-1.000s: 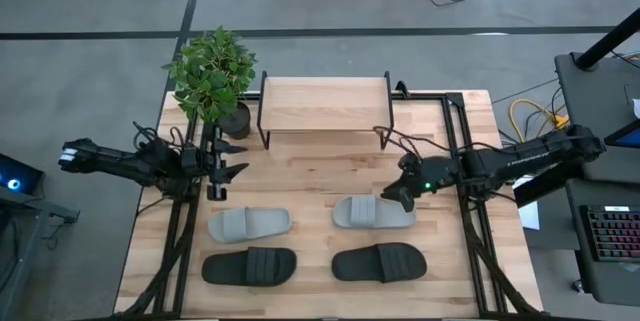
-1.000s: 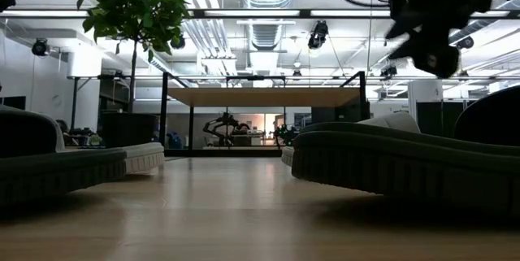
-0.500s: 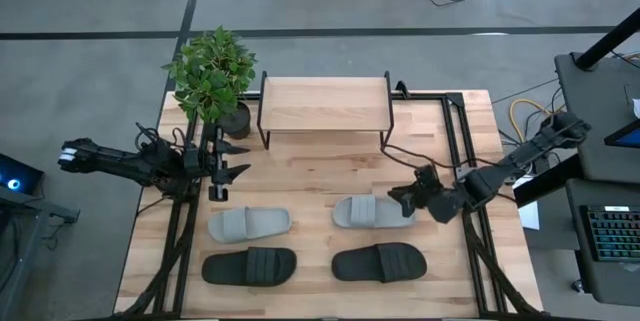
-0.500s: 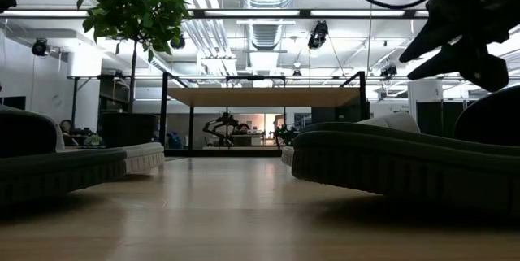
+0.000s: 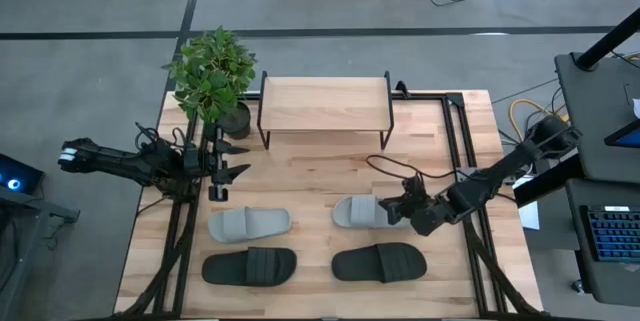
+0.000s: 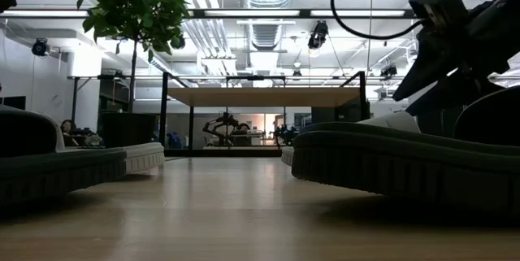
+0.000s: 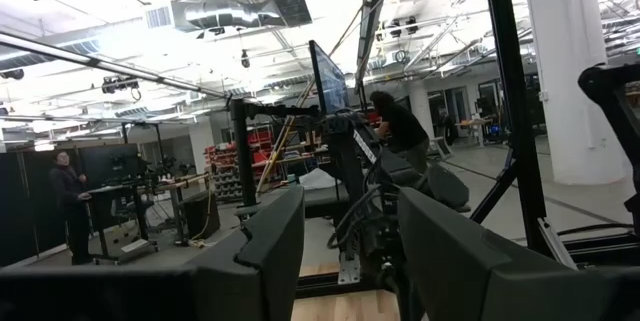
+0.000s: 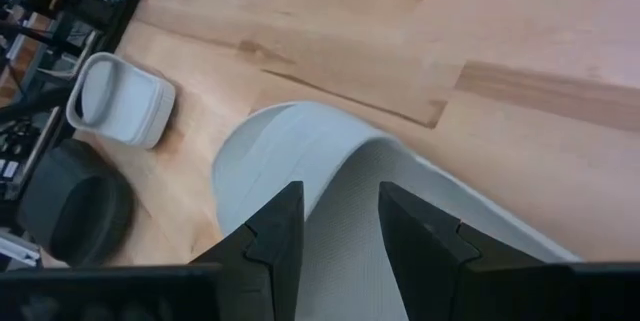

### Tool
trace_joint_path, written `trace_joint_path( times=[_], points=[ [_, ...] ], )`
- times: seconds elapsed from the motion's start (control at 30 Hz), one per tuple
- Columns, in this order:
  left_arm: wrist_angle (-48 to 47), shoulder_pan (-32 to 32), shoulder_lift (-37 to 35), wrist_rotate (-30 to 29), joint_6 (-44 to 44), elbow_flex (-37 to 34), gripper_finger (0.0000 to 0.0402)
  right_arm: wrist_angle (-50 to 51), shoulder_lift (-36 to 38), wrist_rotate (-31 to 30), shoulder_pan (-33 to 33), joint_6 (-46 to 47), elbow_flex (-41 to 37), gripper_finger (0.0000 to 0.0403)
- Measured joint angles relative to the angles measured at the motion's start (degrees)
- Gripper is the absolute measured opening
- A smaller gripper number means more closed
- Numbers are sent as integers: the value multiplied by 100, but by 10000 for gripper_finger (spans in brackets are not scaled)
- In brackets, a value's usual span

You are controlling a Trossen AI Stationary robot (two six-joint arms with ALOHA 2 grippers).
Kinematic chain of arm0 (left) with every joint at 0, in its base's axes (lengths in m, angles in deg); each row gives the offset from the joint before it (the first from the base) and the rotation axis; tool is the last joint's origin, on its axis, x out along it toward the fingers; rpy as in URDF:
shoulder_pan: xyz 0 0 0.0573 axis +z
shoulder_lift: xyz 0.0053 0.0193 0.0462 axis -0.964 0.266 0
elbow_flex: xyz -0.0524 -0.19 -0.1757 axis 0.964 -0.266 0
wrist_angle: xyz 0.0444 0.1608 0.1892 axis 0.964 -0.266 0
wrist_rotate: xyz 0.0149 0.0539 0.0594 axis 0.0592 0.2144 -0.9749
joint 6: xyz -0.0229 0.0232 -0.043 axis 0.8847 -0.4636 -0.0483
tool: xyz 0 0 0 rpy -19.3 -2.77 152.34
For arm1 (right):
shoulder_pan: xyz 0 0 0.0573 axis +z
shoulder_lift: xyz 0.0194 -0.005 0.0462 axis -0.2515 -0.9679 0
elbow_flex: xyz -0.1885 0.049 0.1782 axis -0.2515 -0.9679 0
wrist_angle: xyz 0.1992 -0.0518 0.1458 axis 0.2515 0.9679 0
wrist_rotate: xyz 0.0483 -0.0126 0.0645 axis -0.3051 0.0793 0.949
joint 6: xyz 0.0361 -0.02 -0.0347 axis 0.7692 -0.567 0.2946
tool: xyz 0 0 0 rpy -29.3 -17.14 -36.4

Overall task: Pick and place slides into the shelf
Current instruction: Put the right grey slipper on the shelf

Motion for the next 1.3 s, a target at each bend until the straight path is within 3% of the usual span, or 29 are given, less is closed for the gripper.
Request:
trace_joint_path(
  times=[0.5,1.13,1.3],
  points=[
    [0,-1,17,0,-2,0,149,-791,-838,0,-118,37,62,123],
    [0,-1,17,0,-4,0,149,-1506,-852,-37,-343,-927,62,123],
    [0,-1,17,0,-4,0,149,-1459,-852,236,-352,-1154,61,123]
  ],
)
